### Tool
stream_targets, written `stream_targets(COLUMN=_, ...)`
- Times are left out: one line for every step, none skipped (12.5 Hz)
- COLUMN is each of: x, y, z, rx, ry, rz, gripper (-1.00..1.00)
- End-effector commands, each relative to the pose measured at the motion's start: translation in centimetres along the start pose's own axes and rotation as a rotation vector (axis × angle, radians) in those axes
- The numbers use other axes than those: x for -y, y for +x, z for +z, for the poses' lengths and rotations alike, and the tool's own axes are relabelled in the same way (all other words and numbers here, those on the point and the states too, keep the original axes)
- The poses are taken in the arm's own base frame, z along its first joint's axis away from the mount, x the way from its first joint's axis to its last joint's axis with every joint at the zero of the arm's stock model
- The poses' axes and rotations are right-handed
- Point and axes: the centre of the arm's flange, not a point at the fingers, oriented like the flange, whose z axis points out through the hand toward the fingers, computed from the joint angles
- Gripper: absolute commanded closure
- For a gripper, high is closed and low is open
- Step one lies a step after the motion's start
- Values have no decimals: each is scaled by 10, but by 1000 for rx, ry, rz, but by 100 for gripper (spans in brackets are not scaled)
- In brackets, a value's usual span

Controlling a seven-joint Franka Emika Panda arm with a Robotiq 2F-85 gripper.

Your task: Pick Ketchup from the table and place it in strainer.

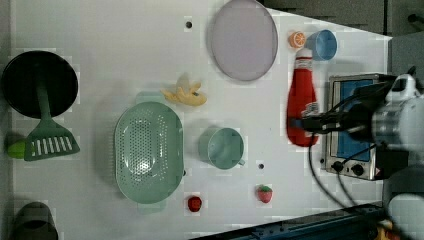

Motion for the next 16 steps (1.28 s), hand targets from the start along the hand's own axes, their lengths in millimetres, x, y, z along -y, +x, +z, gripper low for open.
stream_targets(x=92, y=-22, z=26, rx=55, ry=16, rz=122, gripper=-25)
stream_targets(x=114, y=-27, z=32, rx=61, ry=18, rz=139, gripper=-25)
stream_targets(x=134, y=-31, z=39, rx=66, ry=24, rz=154, gripper=-25)
stream_targets(x=154, y=-33, z=46, rx=65, ry=39, rz=158, gripper=-25)
stream_targets(x=172, y=-35, z=55, rx=56, ry=64, rz=163, gripper=-25)
stream_targets(x=190, y=-35, z=66, rx=45, ry=99, rz=181, gripper=-25)
stream_targets(x=207, y=-35, z=78, rx=41, ry=139, rz=216, gripper=-25)
stream_targets(x=222, y=-37, z=92, rx=47, ry=171, rz=251, gripper=-25)
stream_targets(x=236, y=-41, z=109, rx=67, ry=195, rz=282, gripper=-25)
stream_targets(x=246, y=-44, z=126, rx=90, ry=205, rz=304, gripper=-25)
stream_targets(x=253, y=-46, z=141, rx=94, ry=212, rz=296, gripper=-25)
stream_targets(x=257, y=-48, z=158, rx=97, ry=211, rz=273, gripper=-25)
stream_targets(x=259, y=-48, z=174, rx=101, ry=214, rz=266, gripper=-25)
stream_targets(x=260, y=-47, z=186, rx=101, ry=234, rz=291, gripper=-31)
stream_targets(x=261, y=-45, z=196, rx=92, ry=254, rz=301, gripper=-50)
stream_targets(x=262, y=-44, z=202, rx=80, ry=273, rz=299, gripper=-72)
